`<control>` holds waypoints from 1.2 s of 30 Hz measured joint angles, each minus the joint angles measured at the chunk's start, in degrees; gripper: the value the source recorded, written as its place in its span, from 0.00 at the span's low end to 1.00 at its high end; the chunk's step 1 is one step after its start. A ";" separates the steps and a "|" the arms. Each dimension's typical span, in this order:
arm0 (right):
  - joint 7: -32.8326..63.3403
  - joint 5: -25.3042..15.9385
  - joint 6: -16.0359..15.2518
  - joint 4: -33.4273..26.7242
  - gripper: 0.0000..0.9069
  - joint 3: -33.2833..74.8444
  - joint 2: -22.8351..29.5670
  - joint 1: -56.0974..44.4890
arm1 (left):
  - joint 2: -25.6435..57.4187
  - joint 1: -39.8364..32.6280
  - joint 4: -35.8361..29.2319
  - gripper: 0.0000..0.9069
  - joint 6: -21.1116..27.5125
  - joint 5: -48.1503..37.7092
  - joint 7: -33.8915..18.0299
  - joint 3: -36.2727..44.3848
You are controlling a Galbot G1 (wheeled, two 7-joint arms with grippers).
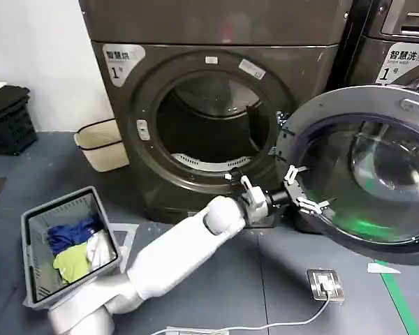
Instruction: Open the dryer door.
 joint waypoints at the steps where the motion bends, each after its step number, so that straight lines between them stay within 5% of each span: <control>1: -0.02 -0.08 0.11 0.00 1.00 0.01 0.01 -0.02 | 0.00 0.00 0.00 1.00 0.01 0.00 0.00 0.00; 20: -0.84 -0.45 0.72 -1.12 1.00 0.80 -0.69 0.29 | 0.70 0.68 -1.45 1.00 2.48 1.19 -0.89 -0.97; 36: -3.19 -1.48 3.12 -3.72 1.00 1.36 -3.71 0.56 | 15.38 17.55 -22.16 1.00 7.94 0.30 -3.35 -13.49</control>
